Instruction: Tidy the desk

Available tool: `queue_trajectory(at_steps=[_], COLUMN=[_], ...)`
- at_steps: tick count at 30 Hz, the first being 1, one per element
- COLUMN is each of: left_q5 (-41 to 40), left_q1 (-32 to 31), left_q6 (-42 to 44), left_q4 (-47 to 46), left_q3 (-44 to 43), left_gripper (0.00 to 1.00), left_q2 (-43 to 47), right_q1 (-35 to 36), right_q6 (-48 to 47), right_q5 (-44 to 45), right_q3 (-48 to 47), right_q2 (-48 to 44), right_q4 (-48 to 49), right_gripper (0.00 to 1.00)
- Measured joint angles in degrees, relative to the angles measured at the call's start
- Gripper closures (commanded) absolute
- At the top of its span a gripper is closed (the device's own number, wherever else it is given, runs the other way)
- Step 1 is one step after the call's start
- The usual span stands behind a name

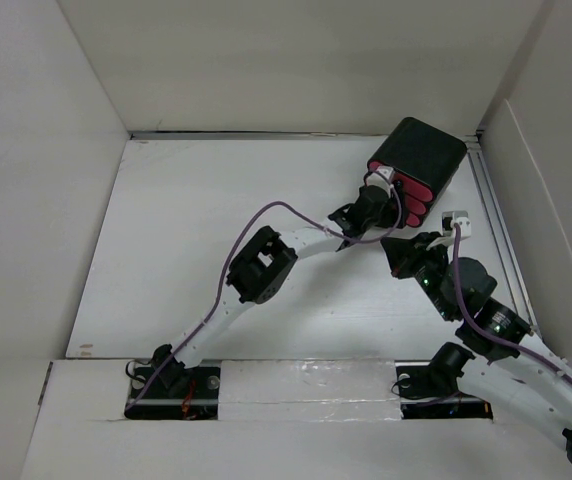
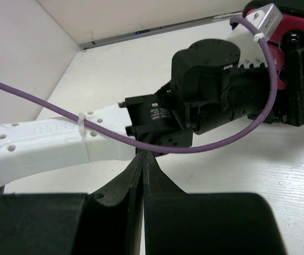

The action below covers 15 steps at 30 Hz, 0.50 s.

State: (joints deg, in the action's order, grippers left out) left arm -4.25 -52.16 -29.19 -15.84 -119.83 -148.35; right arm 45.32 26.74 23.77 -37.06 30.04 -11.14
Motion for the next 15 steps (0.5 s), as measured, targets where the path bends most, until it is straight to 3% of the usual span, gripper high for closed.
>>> queue_trajectory(at_steps=[7,10,11,15], left_q5=[0.07,0.28,0.35,0.59], left_q1=[0.02,0.02,0.02,0.0], left_q6=[0.2,0.5,0.72,2.4], left_q4=[-9.75,-11.21,-12.2,-14.86], left_q3=[14.78,23.89,26.99,37.64], left_gripper=[0.26,0.21,0.19,0.14], left_q2=[5.81,11.96,14.16,24.46], right_q1=[0.0,0.0,0.0,0.0], right_q6=[-0.17,-0.33,-0.46,-1.05], right_q5=[0.04,0.04,0.0,-0.26], right_q3=[0.0,-0.02,-0.07,-0.28], right_q2=[0.07,0.31,0.48,1.4], right_q4=[-0.02,0.02,0.04,0.04], right_gripper=[0.92,0.78,0.67,0.44])
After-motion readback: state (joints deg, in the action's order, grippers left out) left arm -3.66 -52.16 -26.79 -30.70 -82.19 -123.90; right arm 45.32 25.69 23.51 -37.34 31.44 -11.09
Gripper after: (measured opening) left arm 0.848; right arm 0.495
